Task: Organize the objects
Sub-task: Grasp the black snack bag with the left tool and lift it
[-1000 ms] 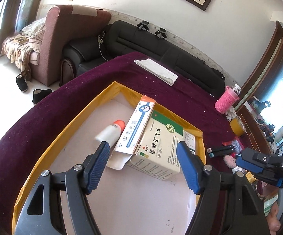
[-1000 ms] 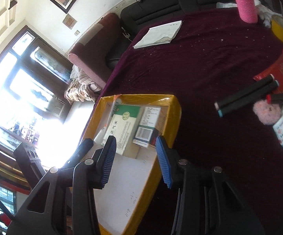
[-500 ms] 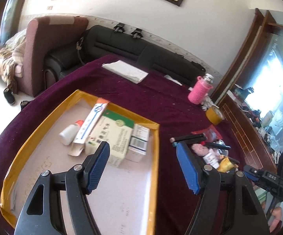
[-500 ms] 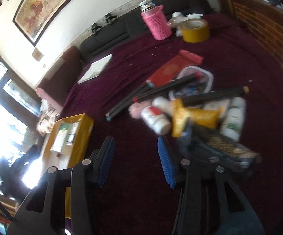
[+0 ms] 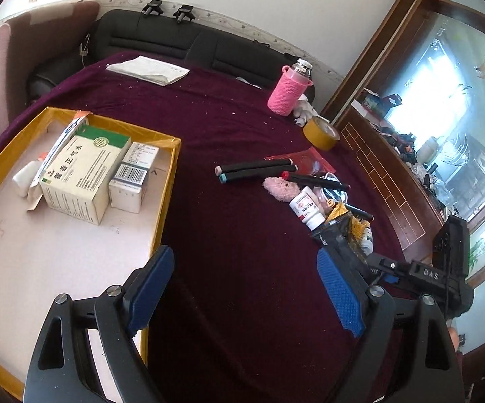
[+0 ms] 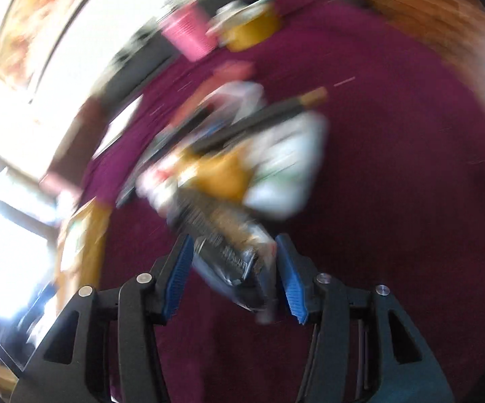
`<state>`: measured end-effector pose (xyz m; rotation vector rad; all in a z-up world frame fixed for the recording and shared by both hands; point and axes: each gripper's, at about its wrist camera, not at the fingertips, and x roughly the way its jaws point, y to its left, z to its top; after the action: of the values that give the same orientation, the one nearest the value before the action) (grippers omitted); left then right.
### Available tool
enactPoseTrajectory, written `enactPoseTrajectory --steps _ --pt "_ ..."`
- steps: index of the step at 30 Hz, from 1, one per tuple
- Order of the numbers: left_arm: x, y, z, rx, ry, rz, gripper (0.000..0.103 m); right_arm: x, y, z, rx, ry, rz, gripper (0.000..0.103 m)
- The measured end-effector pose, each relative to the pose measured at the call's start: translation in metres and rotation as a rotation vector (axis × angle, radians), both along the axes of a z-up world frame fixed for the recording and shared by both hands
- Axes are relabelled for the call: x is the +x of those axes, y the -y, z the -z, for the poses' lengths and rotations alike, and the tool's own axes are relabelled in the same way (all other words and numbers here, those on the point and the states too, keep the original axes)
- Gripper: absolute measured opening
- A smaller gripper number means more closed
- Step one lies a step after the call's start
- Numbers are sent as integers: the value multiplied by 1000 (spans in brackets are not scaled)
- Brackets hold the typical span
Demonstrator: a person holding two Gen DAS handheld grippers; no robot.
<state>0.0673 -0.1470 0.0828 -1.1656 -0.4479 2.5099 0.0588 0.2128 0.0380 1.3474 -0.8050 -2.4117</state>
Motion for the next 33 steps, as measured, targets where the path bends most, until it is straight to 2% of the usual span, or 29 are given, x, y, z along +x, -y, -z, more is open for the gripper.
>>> enactPoseTrajectory --steps 3,5,8,9,14,20,23,26,29,30,33 --pt "0 3 7 7 22 -10 83 3 50 4 -128 8 -250 50" --pt "0 2 10 2 31 -13 83 8 70 -3 -113 -22 -333 50" --pt "1 -6 17 -5 58 8 83 13 71 -12 -1 -72 -291 50" --pt "1 -11 21 7 73 22 83 14 66 -12 10 -73 -268 50" --pt "1 -41 33 22 129 104 83 11 36 -2 -24 -36 -176 50" --pt "1 -44 32 42 147 86 83 -3 36 7 -87 8 -151 50" --pt "3 -34 37 77 174 64 83 -13 49 15 -129 32 -176 50" --pt "5 -20 39 128 191 54 83 -11 77 18 -182 50 -265 54" --pt "8 -18 36 125 184 42 83 -4 98 21 -365 74 -409 54" --pt "11 -17 35 120 177 34 83 -1 99 19 -380 62 -413 54" --pt "16 -17 33 95 165 32 83 2 86 11 -299 10 -346 54"
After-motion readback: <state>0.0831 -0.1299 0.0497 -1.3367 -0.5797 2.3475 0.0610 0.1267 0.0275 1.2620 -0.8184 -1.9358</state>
